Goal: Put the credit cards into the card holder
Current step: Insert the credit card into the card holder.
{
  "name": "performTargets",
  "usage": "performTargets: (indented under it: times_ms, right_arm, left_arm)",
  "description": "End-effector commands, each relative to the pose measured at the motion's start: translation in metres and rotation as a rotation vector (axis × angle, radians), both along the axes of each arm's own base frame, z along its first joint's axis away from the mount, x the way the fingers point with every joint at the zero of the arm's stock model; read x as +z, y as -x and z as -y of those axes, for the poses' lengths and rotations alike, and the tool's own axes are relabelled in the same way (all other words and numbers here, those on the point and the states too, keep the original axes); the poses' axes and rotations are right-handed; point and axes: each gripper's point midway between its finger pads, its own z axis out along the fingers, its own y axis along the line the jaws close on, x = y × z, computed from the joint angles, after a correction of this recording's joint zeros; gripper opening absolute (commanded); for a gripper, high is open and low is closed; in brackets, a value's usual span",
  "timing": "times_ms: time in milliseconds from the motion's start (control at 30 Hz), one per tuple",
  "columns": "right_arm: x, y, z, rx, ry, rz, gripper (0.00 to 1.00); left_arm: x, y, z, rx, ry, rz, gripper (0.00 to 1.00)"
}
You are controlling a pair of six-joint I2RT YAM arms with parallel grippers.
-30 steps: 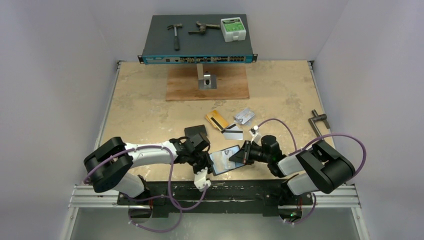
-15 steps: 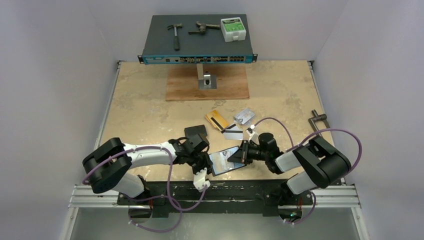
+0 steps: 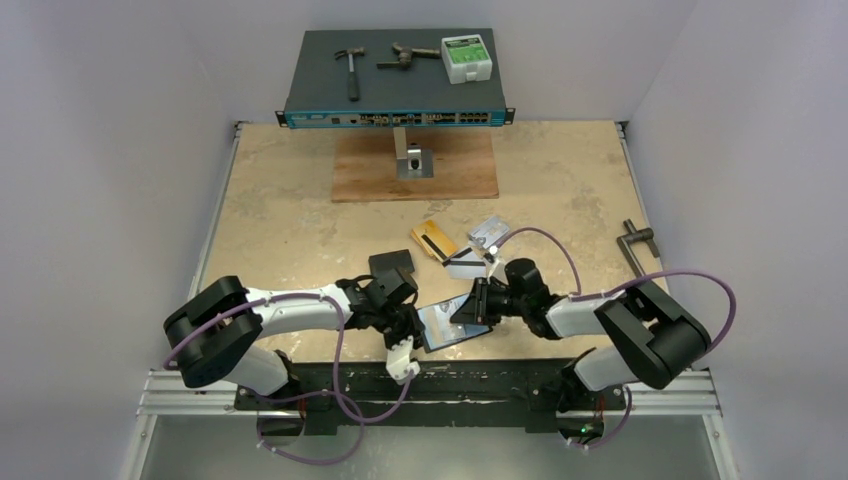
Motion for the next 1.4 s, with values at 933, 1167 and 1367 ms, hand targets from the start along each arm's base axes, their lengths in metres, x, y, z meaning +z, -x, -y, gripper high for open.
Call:
performTargets:
  times_ms: [933, 1167, 1367]
  right_arm:
    - [0.014, 0.002, -0.014, 0.041, 0.351, 0.124, 0.66]
    - [0.02, 0.014, -0.033, 0.097, 0.314, 0.132, 0.67]
    - [0.03, 0.017, -0.04, 0.119, 0.271, 0.157, 0.68]
  left_arm:
    - [-0.004, 0.008, -0.004, 0.008, 0.032, -0.014, 0.17]
    - [-0.001, 0.007, 0.001, 0.009, 0.05, -0.017, 0.18]
    - [-0.002, 0.008, 0.002, 0.013, 0.058, -0.024, 0.18]
